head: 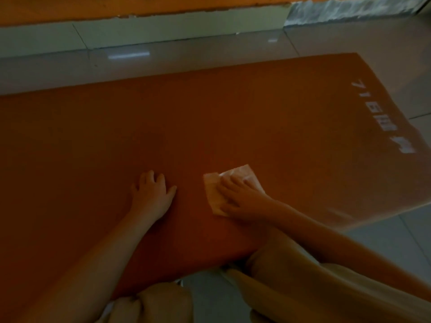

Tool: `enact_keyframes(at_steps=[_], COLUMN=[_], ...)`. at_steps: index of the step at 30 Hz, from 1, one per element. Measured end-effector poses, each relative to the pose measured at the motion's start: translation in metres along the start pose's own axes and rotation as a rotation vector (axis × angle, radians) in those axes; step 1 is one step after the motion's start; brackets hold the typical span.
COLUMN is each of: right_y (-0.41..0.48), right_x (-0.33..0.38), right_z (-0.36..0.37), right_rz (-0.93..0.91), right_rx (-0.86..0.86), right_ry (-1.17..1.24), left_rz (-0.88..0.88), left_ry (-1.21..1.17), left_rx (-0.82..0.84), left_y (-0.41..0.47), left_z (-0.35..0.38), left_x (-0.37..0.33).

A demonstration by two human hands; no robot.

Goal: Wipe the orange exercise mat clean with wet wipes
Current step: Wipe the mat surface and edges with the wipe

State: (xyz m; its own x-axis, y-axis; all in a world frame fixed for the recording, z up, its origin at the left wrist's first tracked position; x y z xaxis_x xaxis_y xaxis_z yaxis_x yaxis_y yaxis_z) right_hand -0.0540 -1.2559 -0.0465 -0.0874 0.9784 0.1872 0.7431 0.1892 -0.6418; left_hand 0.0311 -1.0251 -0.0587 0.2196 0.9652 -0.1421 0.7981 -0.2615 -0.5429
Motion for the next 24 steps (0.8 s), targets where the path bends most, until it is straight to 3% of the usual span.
enact_keyframes(at_steps=[3,7,10,12,16,22,24], right_y=[-0.031,-0.038,-0.029,-0.030,-0.063,-0.046,-0.041], right_x=[-0.001,-0.042,-0.037,-0.023,-0.026,-0.073,-0.062], right_z=[0.005,0.006,0.014,0.018,0.022,0.028,0.027], right_rz=[-0.098,0.110,0.231,0.135,-0.007,0.254,0.235], right_rx=[0.044,0.036,-0.049,-0.056,-0.013,-0.063,-0.071], right_ry=[-0.018,0.083,0.127,0.111,0.095,0.197,0.187], left_rz=[-0.044,-0.061,0.077,0.176,0.110,0.088,0.087], left_ry=[-0.034,-0.028,-0.095,-0.160,-0.211,-0.087,-0.068], left_rx=[-0.004,-0.077,-0.189,-0.223,-0.170,-0.136,-0.132], left_y=[0.002,-0.001,-0.002,0.004,0.011,0.009,0.007], left_z=[0.001,0.012,0.017,0.016,0.013,0.018,0.017], left_x=[-0.007,-0.016,-0.017,-0.019,-0.029,-0.035,-0.037])
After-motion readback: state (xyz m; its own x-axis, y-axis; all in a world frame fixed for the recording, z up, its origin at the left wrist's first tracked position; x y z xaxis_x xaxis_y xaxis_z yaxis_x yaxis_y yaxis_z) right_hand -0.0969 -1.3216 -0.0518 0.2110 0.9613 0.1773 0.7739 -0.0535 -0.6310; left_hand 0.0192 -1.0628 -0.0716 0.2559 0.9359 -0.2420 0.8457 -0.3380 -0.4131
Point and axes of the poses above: each hand's wrist, its own y-axis towards the middle knuckle, its own z-axis out of the palm, x = y × z, the point moved 1 cm from there along y, towards the middle knuckle, and after that the axes turned 4 degrees about z, right-handed, at the moved point
